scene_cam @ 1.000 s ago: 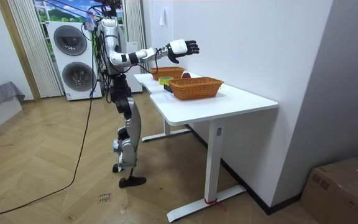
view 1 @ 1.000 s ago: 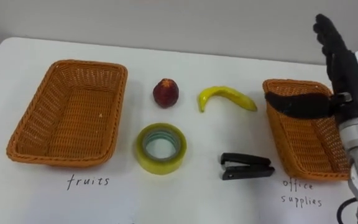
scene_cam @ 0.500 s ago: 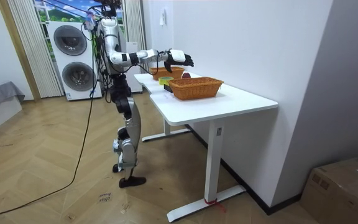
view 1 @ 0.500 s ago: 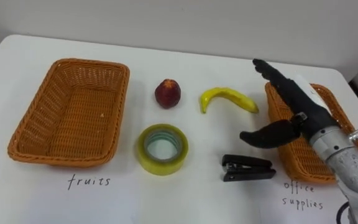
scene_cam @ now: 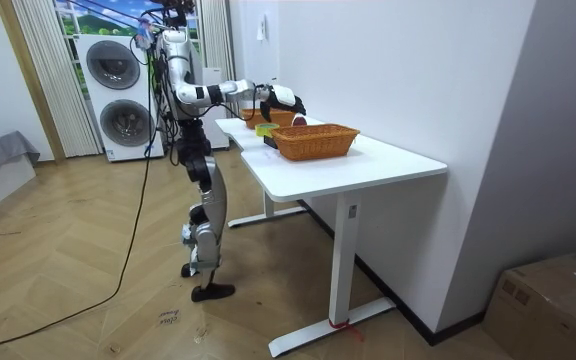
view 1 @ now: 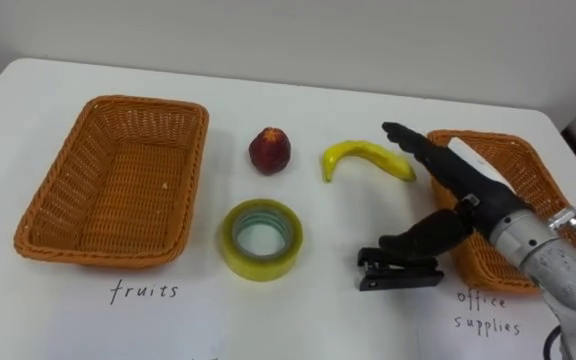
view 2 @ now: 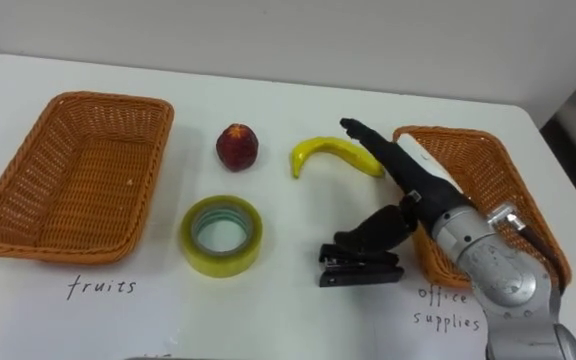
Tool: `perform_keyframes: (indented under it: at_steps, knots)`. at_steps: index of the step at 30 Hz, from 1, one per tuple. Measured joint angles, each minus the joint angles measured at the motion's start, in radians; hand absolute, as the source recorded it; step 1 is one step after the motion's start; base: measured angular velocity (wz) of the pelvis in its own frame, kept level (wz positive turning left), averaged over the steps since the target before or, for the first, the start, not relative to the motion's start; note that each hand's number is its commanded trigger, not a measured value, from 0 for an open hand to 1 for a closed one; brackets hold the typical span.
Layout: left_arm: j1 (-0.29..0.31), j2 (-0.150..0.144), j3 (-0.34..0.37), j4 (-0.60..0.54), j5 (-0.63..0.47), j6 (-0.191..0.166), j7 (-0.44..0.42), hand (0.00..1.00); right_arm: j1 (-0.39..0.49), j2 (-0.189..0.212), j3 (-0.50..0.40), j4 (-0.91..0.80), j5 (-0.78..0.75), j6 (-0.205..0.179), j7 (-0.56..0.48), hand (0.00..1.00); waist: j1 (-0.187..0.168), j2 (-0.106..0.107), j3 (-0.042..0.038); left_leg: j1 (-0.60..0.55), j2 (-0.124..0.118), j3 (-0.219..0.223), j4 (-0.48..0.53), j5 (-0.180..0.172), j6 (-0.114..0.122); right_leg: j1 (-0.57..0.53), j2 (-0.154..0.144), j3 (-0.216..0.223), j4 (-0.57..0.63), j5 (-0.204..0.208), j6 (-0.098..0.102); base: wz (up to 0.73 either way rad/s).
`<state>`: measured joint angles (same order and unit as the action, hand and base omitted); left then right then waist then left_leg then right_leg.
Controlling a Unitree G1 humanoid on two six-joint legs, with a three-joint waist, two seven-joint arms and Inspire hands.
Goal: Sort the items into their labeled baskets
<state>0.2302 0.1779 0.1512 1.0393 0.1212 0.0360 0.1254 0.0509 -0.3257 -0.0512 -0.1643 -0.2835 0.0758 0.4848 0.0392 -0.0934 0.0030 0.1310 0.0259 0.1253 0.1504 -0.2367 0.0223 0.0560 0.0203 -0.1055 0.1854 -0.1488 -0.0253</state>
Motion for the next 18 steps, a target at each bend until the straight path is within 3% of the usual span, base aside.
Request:
perform_keyframes:
  at_steps: [6,12,18]
  knots:
    - [-0.001,0.004,0.001,0.004,0.0,0.001,0.001,0.0,0.0,-0.001,0.0,0.0,-0.051,0.037,0.055,0.0,0.018,-0.008,-0.0011,-0.001,0.001,0.0,-0.001,0.0,0.0,-0.003,0.0,0.001,0.0,0.0,0.0,0.0]
    - [-0.003,0.012,0.0,0.007,-0.001,0.002,-0.001,0.0,0.0,-0.001,0.021,-0.001,-0.084,0.052,0.13,0.0,0.043,-0.026,-0.0014,0.0,0.001,0.001,0.0,0.0,0.0,-0.003,0.0,0.001,0.0,0.0,0.0,0.0]
    - [-0.005,0.014,0.001,0.007,-0.006,0.01,-0.01,0.0,0.002,-0.001,0.041,0.0,-0.095,0.074,0.201,0.0,0.048,-0.029,-0.0012,-0.001,0.001,-0.003,-0.001,0.0,0.0,-0.001,-0.001,-0.002,0.0,0.0,0.0,0.01]
